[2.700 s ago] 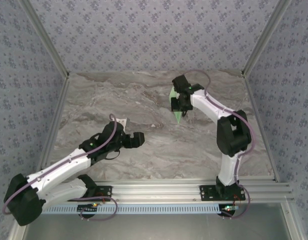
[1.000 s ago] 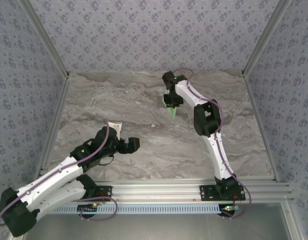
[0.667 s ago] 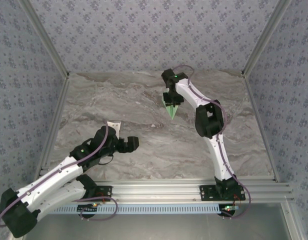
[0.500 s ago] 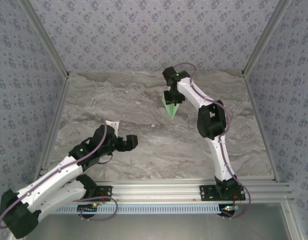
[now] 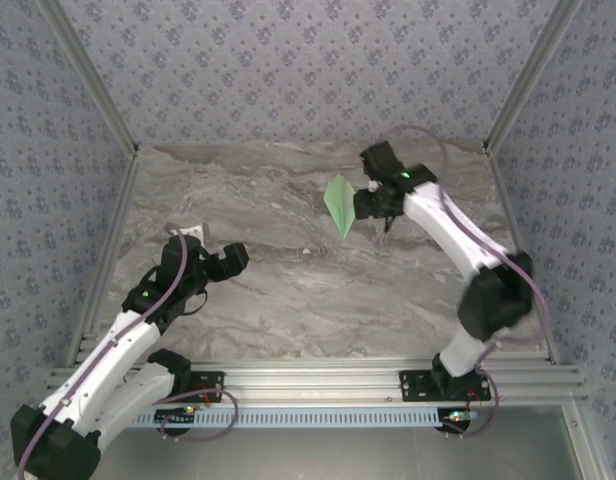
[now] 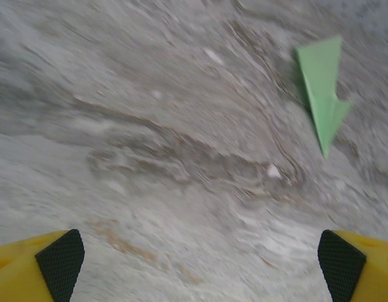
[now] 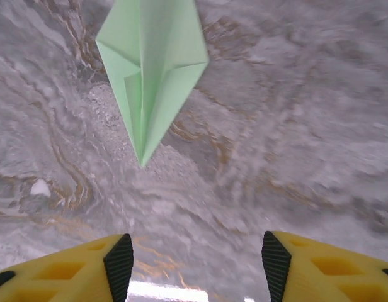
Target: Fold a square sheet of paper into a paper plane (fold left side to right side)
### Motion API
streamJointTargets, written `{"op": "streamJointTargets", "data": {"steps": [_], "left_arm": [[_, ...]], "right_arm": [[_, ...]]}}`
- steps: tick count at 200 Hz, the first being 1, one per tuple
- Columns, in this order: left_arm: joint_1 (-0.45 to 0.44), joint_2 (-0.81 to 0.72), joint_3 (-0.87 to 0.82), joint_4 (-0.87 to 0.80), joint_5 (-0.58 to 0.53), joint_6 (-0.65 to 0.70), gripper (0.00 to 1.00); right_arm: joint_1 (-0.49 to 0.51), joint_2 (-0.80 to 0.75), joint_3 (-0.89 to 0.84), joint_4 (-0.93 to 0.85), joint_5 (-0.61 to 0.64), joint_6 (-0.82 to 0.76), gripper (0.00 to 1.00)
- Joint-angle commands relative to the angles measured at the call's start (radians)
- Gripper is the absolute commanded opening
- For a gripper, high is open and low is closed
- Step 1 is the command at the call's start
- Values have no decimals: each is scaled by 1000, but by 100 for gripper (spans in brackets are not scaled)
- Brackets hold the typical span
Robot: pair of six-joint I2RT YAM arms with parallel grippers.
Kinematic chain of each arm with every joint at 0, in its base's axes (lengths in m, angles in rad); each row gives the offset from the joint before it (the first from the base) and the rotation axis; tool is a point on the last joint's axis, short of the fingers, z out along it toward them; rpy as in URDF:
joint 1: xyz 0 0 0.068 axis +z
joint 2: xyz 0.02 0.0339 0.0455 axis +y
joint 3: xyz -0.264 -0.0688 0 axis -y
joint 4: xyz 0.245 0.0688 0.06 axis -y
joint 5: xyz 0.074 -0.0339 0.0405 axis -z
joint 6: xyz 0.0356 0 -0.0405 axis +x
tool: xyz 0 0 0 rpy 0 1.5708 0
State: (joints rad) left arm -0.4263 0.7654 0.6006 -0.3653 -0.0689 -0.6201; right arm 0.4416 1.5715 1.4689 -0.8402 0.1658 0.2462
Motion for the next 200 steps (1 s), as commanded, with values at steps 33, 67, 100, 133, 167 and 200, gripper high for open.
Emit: {"op": "streamJointTargets", "data": {"steps": [33, 67, 100, 133, 167, 200], "left_arm": [[10, -149, -77, 102, -449, 191, 98], [15, -214, -245, 276, -636, 371, 98], [86, -235, -321, 345, -622, 455, 98], [217, -170, -403, 518, -458, 481, 98], [320, 51, -423, 753, -334, 528, 98], [351, 295, -369, 948, -197, 622, 98]], "right_arm": [[-194, -488, -532, 364, 60, -73, 100], [-345, -563, -768, 558, 80, -81, 100], [-430, -505, -985, 910, 70, -110, 100], [-470, -348, -1070, 1216, 0, -125, 100], [-458, -218, -1031, 1362, -70, -178, 100], [-435, -139, -1050, 1536, -78, -290, 100]]}}
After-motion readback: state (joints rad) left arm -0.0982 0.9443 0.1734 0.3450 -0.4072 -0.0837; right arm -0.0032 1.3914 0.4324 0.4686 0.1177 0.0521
